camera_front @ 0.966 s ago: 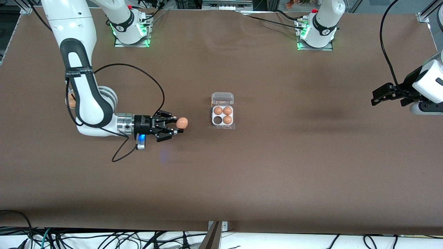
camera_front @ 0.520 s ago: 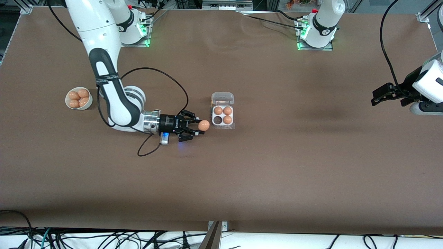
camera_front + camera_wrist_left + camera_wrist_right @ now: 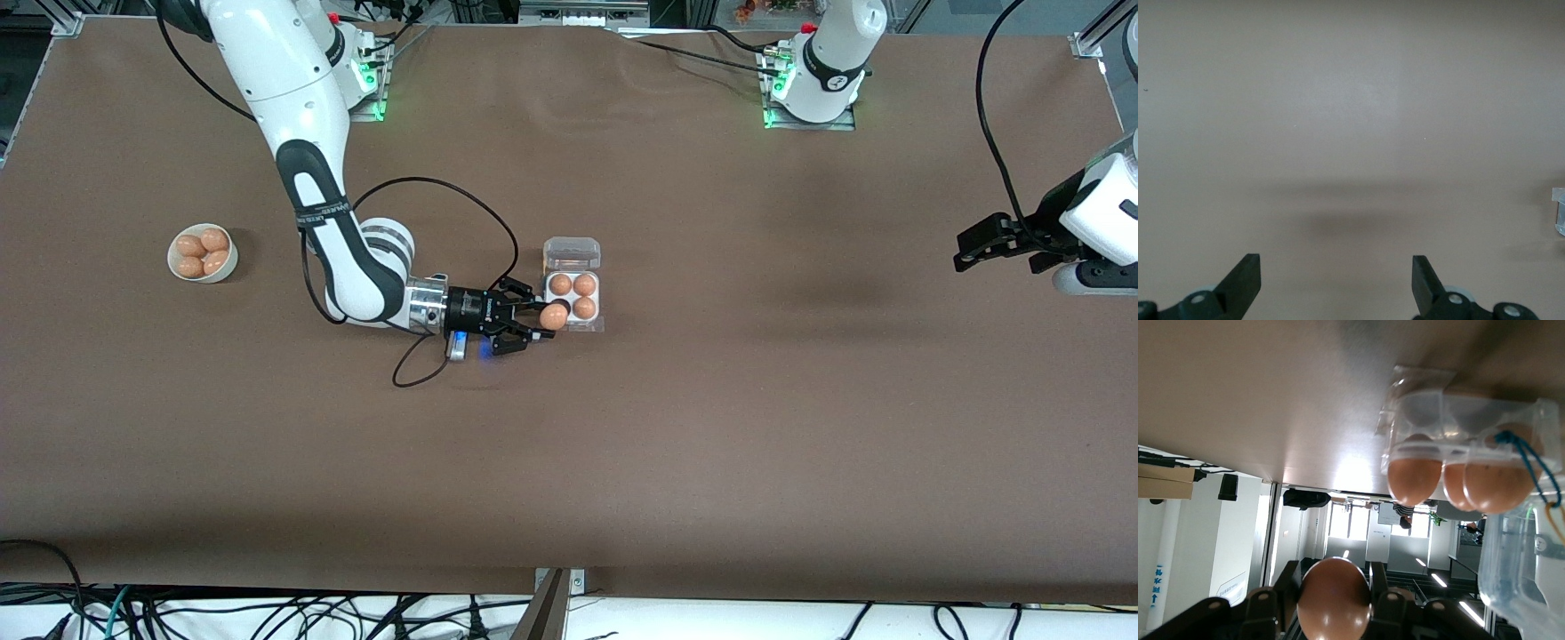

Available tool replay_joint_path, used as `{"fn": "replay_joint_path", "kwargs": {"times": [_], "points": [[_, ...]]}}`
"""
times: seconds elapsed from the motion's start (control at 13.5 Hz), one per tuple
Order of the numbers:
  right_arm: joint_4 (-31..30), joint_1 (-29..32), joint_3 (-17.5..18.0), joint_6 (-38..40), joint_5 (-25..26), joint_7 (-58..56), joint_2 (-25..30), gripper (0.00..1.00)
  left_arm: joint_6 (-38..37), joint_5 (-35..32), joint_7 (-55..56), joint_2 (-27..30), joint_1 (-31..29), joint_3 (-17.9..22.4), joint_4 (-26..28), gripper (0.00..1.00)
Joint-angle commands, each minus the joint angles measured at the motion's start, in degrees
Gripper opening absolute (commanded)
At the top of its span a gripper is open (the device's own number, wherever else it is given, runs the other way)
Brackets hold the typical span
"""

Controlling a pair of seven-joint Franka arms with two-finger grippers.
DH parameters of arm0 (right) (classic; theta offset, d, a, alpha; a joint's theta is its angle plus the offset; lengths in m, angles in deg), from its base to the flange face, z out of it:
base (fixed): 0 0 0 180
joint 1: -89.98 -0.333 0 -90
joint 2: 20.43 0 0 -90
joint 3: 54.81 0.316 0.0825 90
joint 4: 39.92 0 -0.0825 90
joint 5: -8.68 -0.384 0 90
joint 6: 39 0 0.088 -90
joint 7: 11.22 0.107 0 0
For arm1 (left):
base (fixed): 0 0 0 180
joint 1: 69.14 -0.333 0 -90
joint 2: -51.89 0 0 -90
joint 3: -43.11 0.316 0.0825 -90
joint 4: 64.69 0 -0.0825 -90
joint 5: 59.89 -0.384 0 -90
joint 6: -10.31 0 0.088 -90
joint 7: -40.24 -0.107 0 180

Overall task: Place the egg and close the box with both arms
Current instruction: 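Lower the egg into the empty carton slot and open the right gripper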

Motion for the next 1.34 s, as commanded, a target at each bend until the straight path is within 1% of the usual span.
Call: {"fn": "replay_joint_path", "kwargs": {"times": [0.0, 0.22, 0.52, 0.67, 0.74, 1.26], "points": [[0.6, 0.0, 1.5, -0.5, -1.2, -1.5, -0.8, 0.27, -1.3, -0.7, 0.4, -0.3, -0.1, -0.1, -1.4, 1.0], [0.5, -0.5, 2.3, -0.4, -1.2, -2.8, -1.9, 0.27, -1.3, -0.7, 0.4, -0.3, -0.1, -0.1, -1.4, 1.0], [-1.0, -0.9, 2.3, -0.4, -0.1, -4.0, -2.1, 0.28, -1.3, -0.8, 0.4, -0.4, -0.1, -0.1, -1.4, 1.0], [-1.4, -0.9, 2.3, -0.7, 4.0, -4.0, -1.9, 0.28, -1.3, -0.8, 0.4, -0.4, -0.1, -0.1, -1.4, 1.0], [-1.6, -0.8, 2.3, -1.1, 4.8, -4.0, -2.0, 0.28, -1.3, -0.8, 0.4, -0.3, -0.1, -0.1, -1.4, 1.0], [-1.1, -0.8, 2.3, -2.9, 5.8, -3.7, -2.5, 0.3, -1.3, -0.8, 0.4, -0.5, -0.1, -0.1, -1.4, 1.0]]}}
